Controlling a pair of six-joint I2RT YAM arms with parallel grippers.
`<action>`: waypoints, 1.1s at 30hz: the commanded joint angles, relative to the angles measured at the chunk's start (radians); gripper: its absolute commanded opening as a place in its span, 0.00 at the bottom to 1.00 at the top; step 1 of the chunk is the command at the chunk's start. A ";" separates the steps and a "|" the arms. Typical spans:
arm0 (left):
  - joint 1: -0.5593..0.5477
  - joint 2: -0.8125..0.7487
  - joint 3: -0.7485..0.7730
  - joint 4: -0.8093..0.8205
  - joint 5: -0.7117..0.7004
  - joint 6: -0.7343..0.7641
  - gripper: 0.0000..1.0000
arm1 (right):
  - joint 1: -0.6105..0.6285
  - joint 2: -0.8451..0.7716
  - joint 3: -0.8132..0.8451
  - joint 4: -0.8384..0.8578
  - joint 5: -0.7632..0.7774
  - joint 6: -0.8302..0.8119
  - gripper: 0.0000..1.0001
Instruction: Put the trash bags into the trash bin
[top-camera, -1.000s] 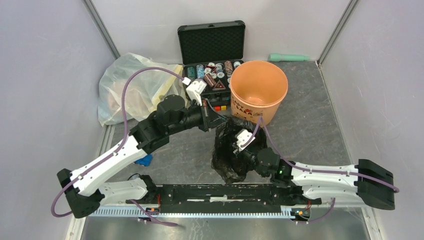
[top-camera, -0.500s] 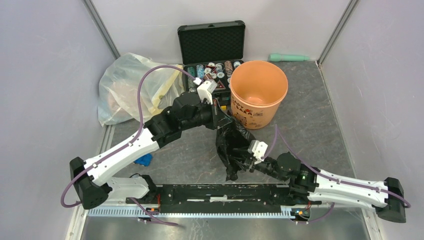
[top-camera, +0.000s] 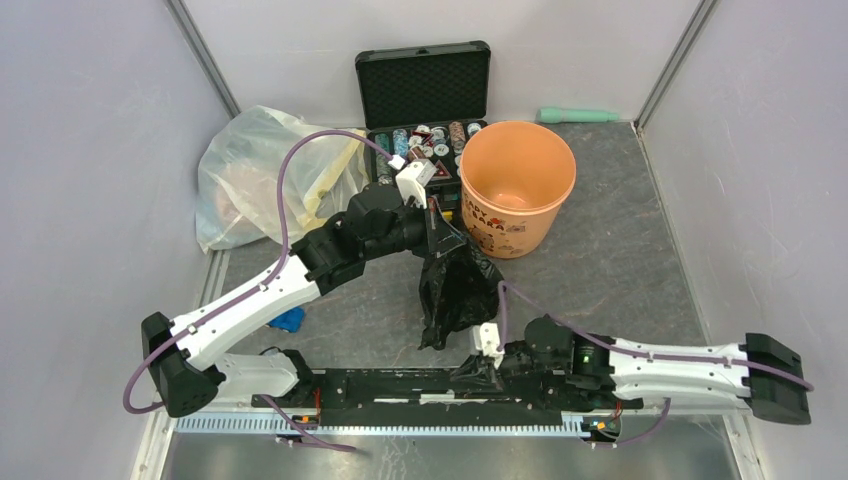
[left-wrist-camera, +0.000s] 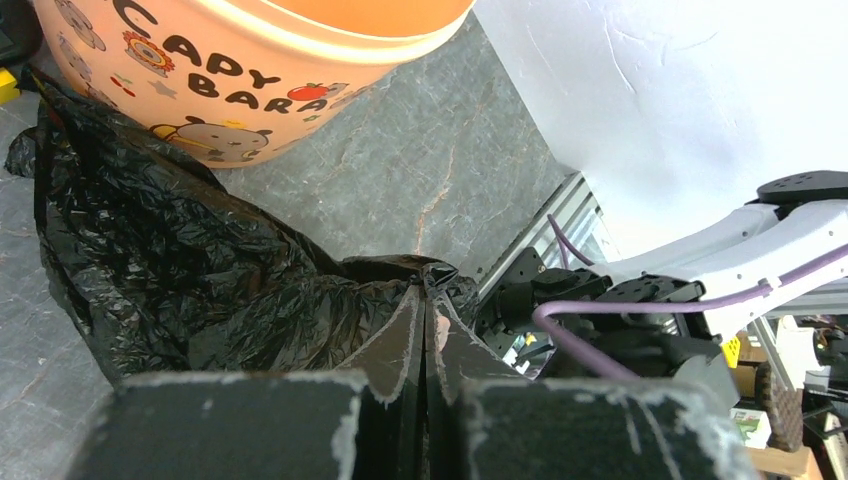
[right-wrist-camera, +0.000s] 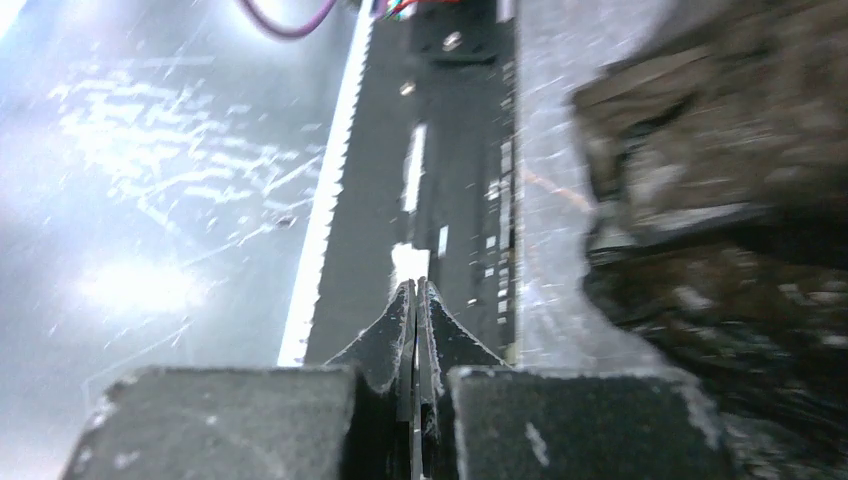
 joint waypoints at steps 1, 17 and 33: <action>0.005 0.000 0.039 0.037 0.022 0.054 0.02 | 0.045 0.133 0.055 0.065 -0.112 -0.005 0.00; 0.004 -0.072 -0.007 0.013 0.115 0.063 0.02 | -0.035 0.471 0.098 0.289 -0.254 0.078 0.00; -0.008 -0.188 -0.127 -0.103 0.139 0.117 0.02 | -0.271 0.476 0.084 0.516 -0.481 0.378 0.00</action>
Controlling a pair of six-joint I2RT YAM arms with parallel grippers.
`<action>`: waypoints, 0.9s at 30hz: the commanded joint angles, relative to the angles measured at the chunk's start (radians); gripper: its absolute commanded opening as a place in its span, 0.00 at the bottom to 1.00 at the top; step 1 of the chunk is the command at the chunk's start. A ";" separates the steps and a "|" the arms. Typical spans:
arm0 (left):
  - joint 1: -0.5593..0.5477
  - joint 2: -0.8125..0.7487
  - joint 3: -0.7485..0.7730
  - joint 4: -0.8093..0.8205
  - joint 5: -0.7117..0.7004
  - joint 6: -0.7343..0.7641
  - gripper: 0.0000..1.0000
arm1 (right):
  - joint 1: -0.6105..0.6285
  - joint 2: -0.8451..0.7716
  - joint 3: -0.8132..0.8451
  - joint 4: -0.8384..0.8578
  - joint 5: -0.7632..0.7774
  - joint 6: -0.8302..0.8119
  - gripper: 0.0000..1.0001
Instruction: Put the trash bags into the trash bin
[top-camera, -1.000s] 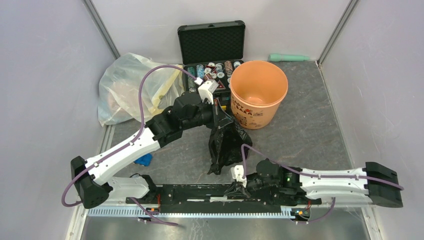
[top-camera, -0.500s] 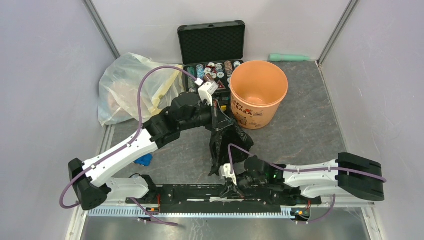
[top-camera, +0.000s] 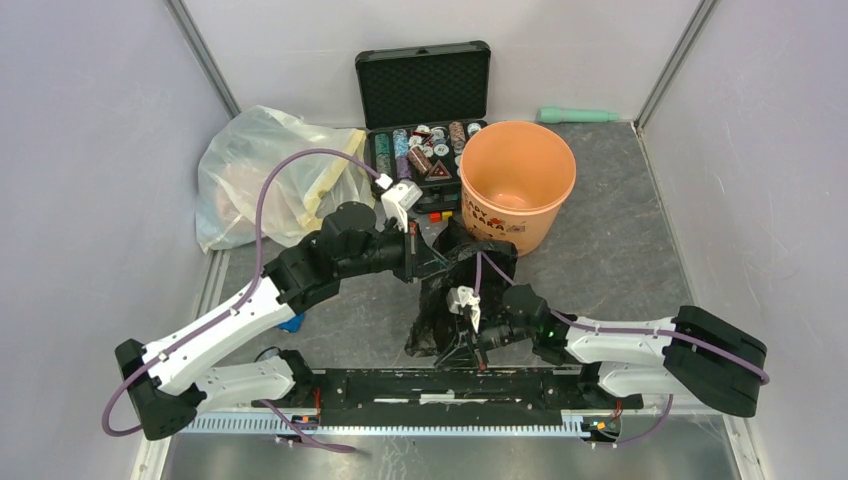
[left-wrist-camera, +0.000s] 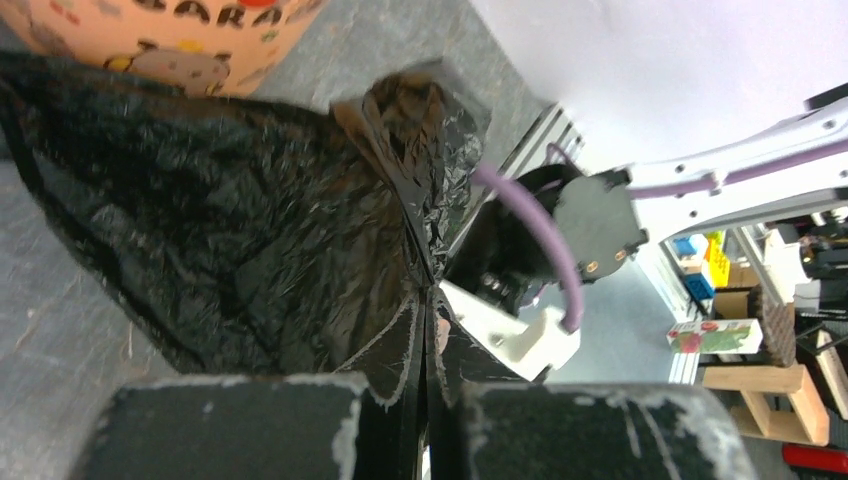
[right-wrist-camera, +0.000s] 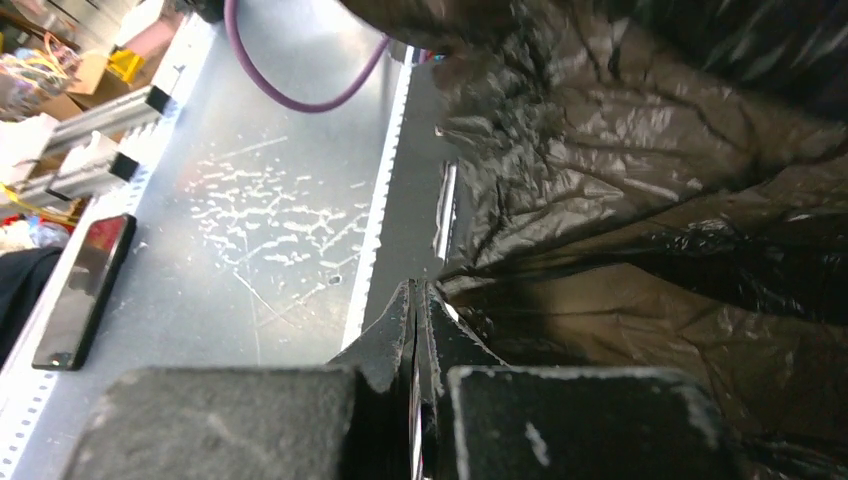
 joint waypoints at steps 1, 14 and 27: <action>-0.012 -0.018 -0.032 -0.061 0.019 0.066 0.02 | -0.037 -0.009 0.014 0.154 -0.088 0.132 0.00; -0.034 -0.084 -0.058 -0.085 0.008 0.080 0.02 | -0.154 0.008 0.012 0.151 -0.022 0.164 0.00; -0.048 -0.079 -0.055 0.029 0.014 -0.026 0.02 | -0.077 -0.122 -0.052 0.278 0.679 -0.130 0.01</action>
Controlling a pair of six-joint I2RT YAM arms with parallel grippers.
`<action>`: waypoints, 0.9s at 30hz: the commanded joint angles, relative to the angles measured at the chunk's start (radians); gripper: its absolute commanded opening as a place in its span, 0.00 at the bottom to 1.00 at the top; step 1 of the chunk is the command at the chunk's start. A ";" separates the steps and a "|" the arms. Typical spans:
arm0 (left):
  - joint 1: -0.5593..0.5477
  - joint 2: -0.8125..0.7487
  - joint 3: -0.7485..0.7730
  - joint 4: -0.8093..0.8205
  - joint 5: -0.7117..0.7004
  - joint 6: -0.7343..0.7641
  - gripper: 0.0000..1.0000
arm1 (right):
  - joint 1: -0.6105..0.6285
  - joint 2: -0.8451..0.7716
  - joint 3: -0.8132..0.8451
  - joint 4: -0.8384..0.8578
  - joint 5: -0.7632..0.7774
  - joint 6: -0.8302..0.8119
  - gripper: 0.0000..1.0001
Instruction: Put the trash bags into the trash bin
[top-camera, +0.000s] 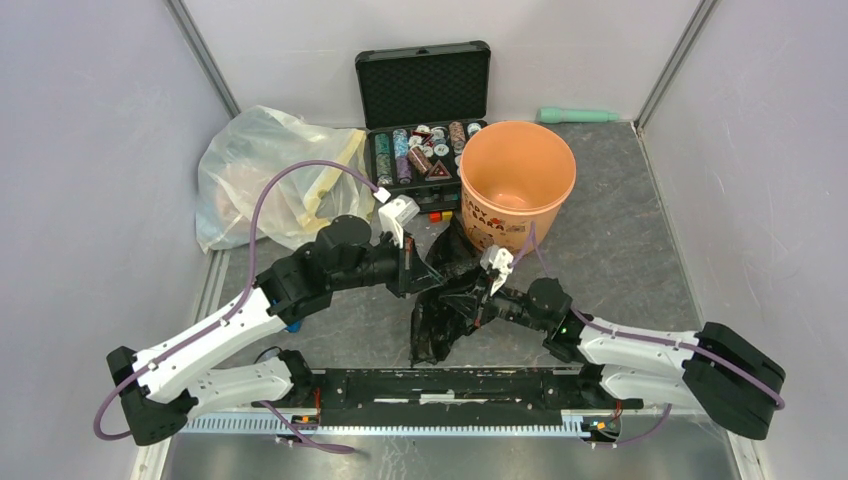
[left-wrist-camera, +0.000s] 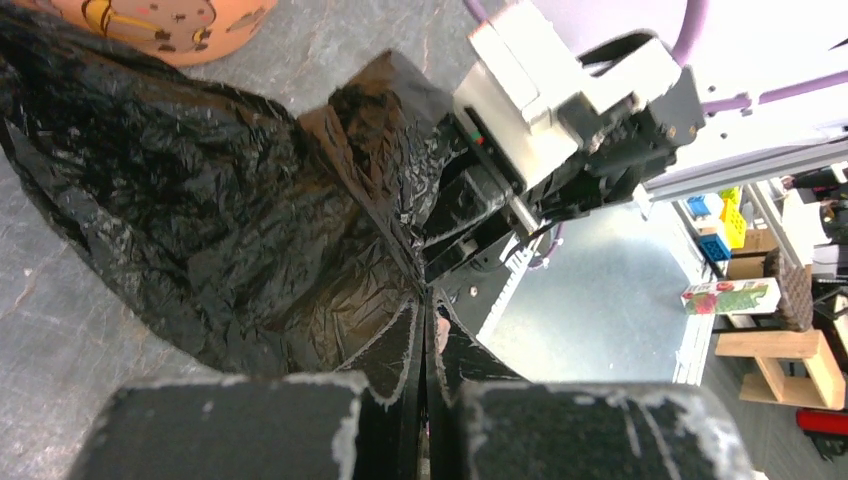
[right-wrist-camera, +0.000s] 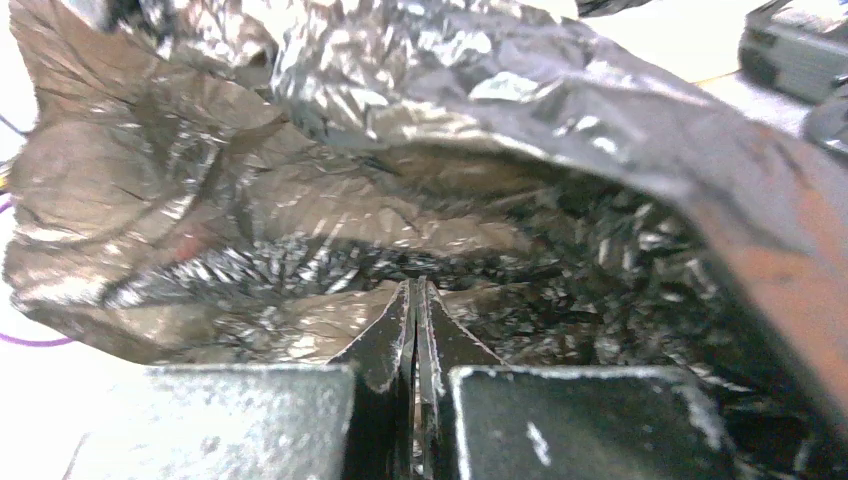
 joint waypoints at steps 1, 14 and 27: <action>-0.006 -0.008 0.011 0.133 0.018 -0.089 0.02 | 0.104 0.003 -0.046 0.189 0.353 -0.217 0.01; -0.006 0.107 0.119 0.308 -0.054 -0.252 0.02 | 0.492 0.201 0.014 0.501 1.116 -0.845 0.00; -0.041 0.097 0.182 0.366 0.035 -0.302 0.02 | 0.447 0.450 0.169 0.362 1.153 -0.741 0.00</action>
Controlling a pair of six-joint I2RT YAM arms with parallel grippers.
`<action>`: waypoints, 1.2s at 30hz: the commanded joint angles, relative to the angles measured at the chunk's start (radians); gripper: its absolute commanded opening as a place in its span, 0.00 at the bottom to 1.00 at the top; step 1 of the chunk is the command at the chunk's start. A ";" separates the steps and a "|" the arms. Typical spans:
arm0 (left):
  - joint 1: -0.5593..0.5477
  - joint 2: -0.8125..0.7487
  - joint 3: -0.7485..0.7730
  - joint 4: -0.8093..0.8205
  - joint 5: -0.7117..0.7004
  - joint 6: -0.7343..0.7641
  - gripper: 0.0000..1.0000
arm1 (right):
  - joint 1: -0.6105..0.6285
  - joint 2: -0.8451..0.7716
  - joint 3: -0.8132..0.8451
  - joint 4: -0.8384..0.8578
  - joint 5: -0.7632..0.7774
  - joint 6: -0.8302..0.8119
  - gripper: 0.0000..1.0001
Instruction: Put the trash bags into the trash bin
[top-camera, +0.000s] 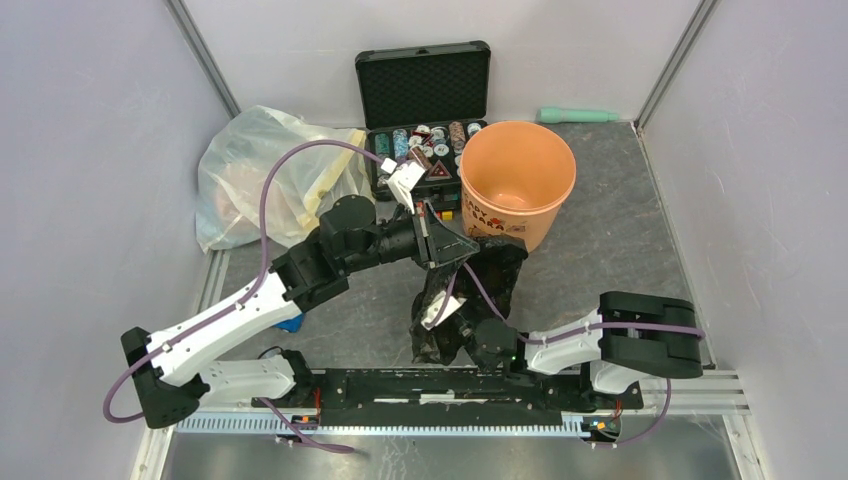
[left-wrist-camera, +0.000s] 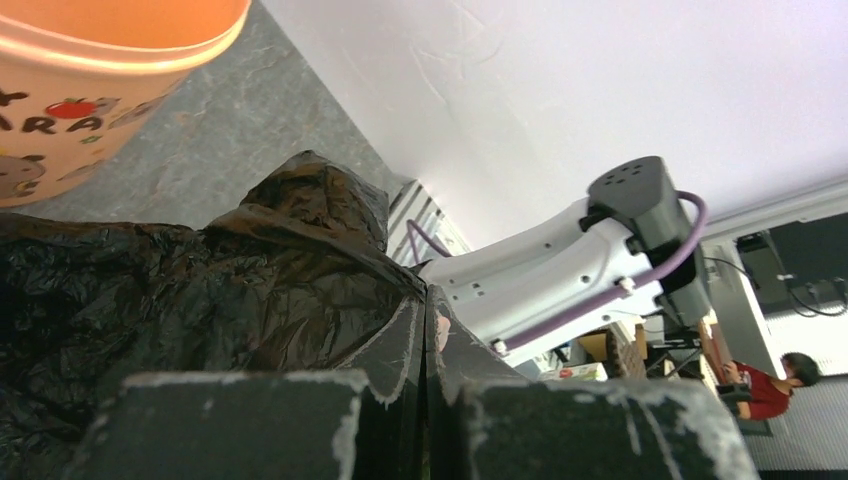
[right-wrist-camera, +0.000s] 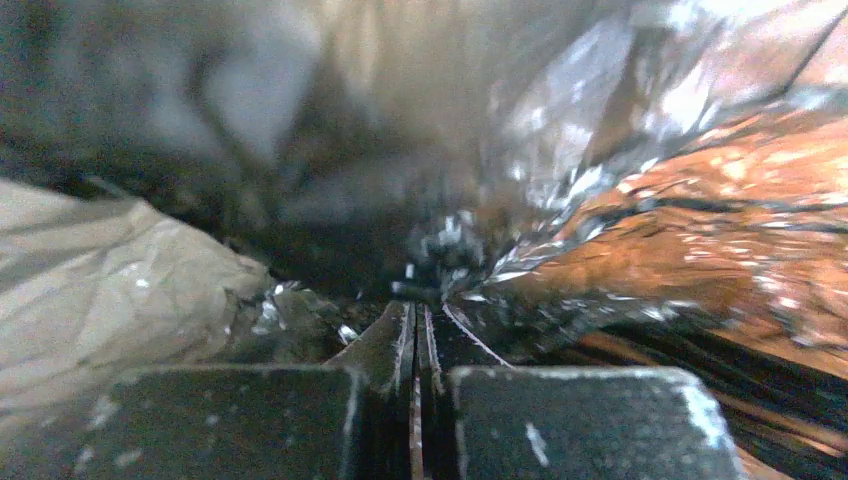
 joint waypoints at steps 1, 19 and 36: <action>-0.015 -0.033 0.068 0.055 0.047 -0.034 0.02 | -0.051 -0.019 0.038 -0.090 -0.084 0.144 0.00; -0.113 -0.086 0.178 -0.032 0.039 0.018 0.02 | -0.285 0.007 0.117 -0.423 -0.385 0.496 0.00; -0.179 -0.139 0.382 -0.183 0.001 0.114 0.02 | -0.329 0.091 0.189 -0.650 -0.429 0.646 0.00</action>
